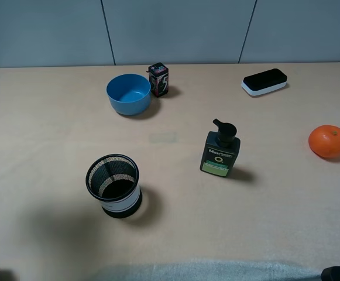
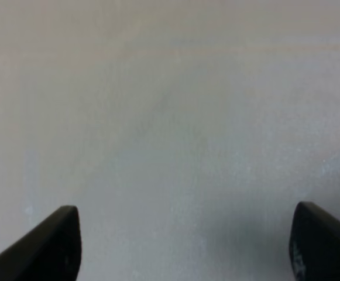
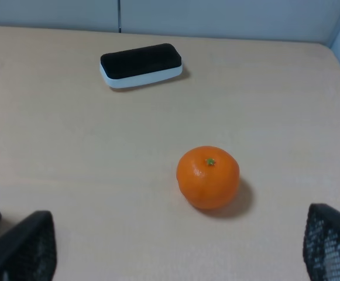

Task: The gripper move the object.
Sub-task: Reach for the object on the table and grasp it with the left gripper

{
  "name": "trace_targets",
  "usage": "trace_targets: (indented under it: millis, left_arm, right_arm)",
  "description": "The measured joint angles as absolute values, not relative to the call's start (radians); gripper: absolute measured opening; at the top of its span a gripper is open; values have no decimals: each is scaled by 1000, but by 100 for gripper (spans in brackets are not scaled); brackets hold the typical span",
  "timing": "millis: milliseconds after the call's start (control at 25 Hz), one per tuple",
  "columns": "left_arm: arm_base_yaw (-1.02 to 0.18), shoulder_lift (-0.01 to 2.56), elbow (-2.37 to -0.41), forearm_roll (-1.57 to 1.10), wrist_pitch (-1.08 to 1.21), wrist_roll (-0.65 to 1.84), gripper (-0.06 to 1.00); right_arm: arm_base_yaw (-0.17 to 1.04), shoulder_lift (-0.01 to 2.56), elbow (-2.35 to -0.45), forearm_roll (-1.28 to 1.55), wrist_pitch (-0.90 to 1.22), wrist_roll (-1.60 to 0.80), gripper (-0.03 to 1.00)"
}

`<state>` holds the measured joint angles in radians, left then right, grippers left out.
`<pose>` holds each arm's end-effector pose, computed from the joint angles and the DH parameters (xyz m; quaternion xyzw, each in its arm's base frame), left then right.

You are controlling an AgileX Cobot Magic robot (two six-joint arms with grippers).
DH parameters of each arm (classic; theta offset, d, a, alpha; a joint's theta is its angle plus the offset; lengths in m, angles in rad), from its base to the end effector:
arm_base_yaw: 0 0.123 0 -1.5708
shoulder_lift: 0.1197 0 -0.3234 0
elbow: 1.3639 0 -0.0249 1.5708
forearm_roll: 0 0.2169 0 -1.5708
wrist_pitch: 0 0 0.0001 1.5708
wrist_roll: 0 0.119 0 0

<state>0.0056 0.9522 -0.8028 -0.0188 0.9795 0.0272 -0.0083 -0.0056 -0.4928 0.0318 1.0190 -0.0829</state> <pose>0.1233 -0.0012 0.3156 0.0074 0.9651 -0.0046 0.2616 -0.0463 0.0036 0.2504 -0.0317 0.8419 -0.0087 0.5386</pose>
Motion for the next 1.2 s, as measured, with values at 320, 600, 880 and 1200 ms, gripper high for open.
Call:
trace_targets:
  millis: [320,600,880,1200]
  left_arm:
    - [6,1118,-804,-19,925,28,73]
    - [6,1321,-830,-19,873,28,73]
    - [-67,1446,-937,-18,871,43,73]
    - [-272,1534,-1003,-18,845,57,73]
  right_arm:
    - [-8,-6,-493,32,1019,-83,64]
    - [-8,-6,-493,32,1019,-83,64]
    - [-8,-6,-493,32,1019,-83,64]
    - [-8,-6,-493,32,1019,-83,64]
